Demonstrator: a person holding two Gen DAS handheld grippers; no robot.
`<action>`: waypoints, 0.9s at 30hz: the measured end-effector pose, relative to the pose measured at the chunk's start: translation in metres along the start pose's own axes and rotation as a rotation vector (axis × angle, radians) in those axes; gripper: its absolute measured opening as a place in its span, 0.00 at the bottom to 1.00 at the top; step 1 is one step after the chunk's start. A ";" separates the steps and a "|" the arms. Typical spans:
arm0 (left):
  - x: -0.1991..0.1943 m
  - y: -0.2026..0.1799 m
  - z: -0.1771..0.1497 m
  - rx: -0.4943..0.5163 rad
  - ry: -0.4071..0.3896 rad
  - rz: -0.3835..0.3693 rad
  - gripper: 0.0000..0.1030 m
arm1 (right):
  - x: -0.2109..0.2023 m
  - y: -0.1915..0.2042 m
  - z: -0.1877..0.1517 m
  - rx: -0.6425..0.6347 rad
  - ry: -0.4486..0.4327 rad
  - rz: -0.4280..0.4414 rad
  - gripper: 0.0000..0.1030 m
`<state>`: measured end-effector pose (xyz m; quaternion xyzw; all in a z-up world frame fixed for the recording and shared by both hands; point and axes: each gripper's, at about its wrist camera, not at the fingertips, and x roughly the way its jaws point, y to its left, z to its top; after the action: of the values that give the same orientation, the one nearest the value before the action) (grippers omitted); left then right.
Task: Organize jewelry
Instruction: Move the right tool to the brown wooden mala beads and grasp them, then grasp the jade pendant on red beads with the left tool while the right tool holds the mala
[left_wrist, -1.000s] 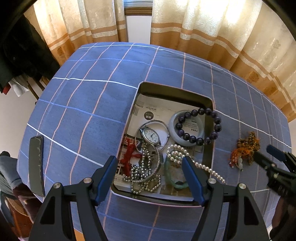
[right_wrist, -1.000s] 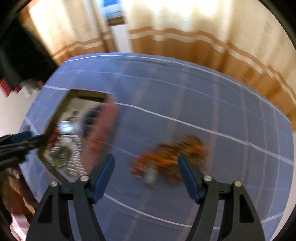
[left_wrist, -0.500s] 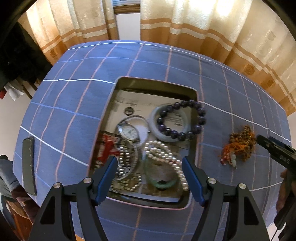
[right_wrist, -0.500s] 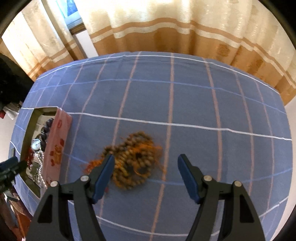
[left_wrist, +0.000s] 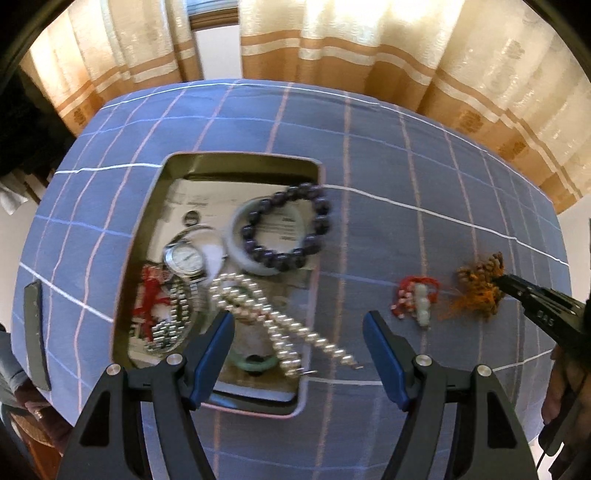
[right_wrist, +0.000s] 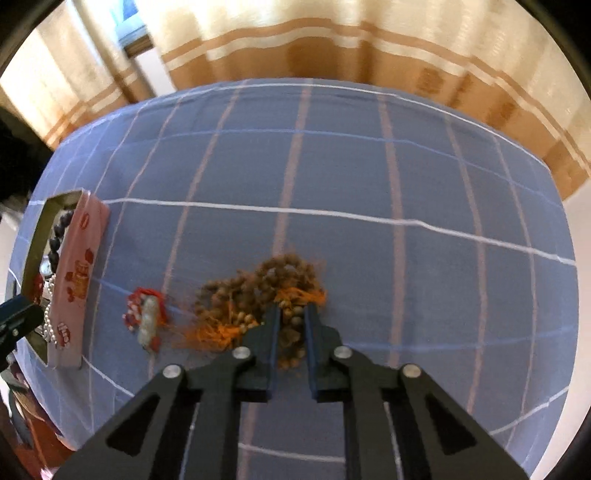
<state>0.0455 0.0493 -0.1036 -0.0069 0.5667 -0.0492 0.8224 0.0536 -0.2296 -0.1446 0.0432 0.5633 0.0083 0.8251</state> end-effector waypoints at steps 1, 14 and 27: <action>0.001 -0.004 0.001 0.008 0.000 -0.007 0.70 | -0.004 -0.005 -0.003 0.010 -0.006 -0.003 0.15; 0.026 -0.083 0.006 0.153 0.029 -0.062 0.70 | -0.014 -0.053 -0.022 0.152 -0.016 -0.016 0.70; 0.058 -0.108 0.008 0.186 0.064 -0.048 0.70 | 0.005 -0.043 -0.014 0.071 0.018 -0.019 0.64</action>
<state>0.0656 -0.0633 -0.1473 0.0575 0.5852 -0.1213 0.7997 0.0407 -0.2712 -0.1574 0.0669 0.5709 -0.0192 0.8181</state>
